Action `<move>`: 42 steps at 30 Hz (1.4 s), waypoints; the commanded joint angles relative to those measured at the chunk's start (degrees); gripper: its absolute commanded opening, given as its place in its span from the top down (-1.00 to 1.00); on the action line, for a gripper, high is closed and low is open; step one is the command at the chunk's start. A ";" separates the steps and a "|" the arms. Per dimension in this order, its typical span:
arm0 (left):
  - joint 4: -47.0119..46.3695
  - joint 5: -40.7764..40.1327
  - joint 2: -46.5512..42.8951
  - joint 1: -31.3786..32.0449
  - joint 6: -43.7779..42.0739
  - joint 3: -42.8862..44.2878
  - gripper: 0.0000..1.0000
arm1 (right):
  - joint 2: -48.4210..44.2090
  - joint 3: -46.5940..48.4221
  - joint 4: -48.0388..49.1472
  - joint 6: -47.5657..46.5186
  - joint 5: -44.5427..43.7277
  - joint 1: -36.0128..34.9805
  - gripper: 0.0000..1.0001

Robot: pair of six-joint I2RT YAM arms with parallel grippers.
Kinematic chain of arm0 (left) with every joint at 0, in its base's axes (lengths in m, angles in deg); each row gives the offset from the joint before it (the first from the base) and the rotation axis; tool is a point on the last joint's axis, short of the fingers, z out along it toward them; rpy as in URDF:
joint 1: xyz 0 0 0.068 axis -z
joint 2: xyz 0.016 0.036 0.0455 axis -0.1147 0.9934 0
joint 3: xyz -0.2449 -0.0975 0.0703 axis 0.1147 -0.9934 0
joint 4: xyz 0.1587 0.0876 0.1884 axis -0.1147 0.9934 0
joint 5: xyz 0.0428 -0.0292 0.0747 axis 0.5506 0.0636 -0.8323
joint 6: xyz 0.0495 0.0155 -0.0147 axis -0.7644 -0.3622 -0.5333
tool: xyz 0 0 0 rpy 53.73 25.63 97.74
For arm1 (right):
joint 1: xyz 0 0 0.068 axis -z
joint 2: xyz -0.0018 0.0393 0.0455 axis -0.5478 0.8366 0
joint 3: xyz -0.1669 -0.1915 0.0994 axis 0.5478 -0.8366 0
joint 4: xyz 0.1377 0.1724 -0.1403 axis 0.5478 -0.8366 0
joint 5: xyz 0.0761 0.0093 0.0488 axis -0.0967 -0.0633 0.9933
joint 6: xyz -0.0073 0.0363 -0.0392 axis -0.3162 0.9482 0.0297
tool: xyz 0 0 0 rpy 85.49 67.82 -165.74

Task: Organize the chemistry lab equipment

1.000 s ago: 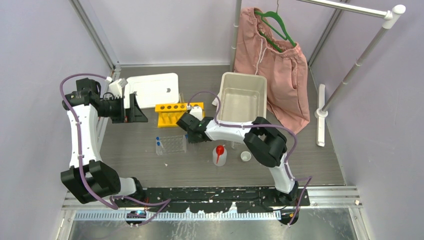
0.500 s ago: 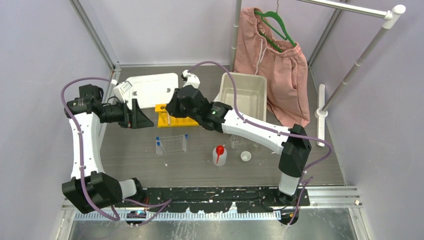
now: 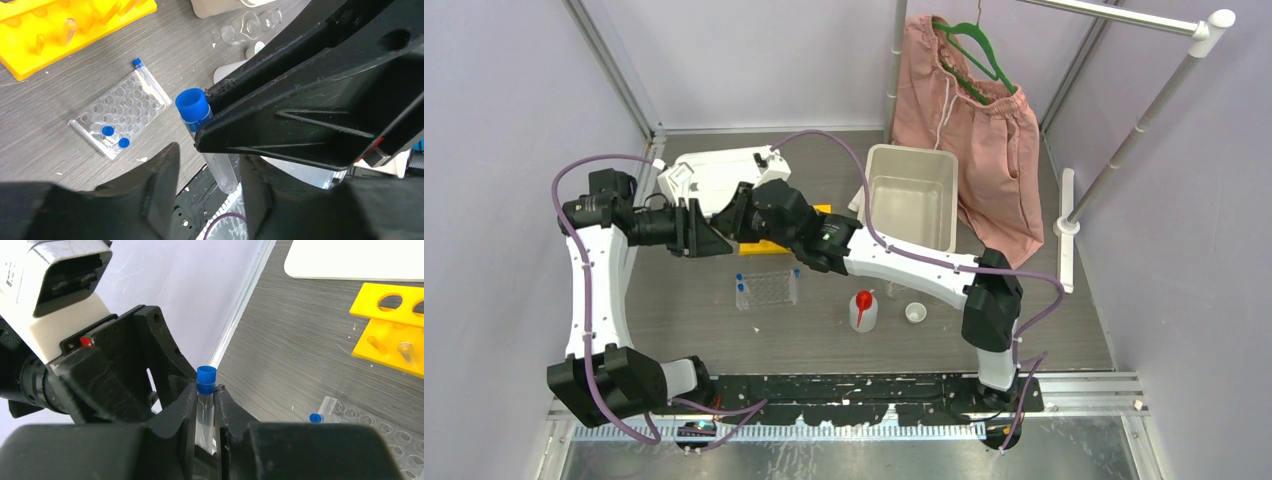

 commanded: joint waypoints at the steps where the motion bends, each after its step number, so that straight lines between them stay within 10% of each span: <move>1: 0.08 2.29 0.33 0.23 -0.08 0.86 0.19 | -0.97 1.72 4.75 0.93 0.02 -0.27 0.99; 7: -0.15 1.05 0.65 0.17 -0.11 1.21 0.86 | -1.70 0.73 4.77 0.49 -0.99 -0.23 0.83; 11: 0.39 0.87 0.69 0.15 -1.13 1.76 0.96 | -0.86 4.07 0.11 0.66 1.85 1.62 0.22; 15: 0.66 1.06 0.39 0.15 -2.36 1.78 1.00 | 2.09 11.82 -9.80 -0.55 10.93 4.00 0.07; 34: 5.36 2.01 -0.44 0.28 -9.48 2.48 1.00 | 8.26 24.26 -21.85 -5.04 25.60 5.81 0.24; 42: 5.77 1.10 -0.74 0.29 -10.39 2.45 1.00 | 9.08 25.20 -22.12 -5.04 27.23 6.21 0.88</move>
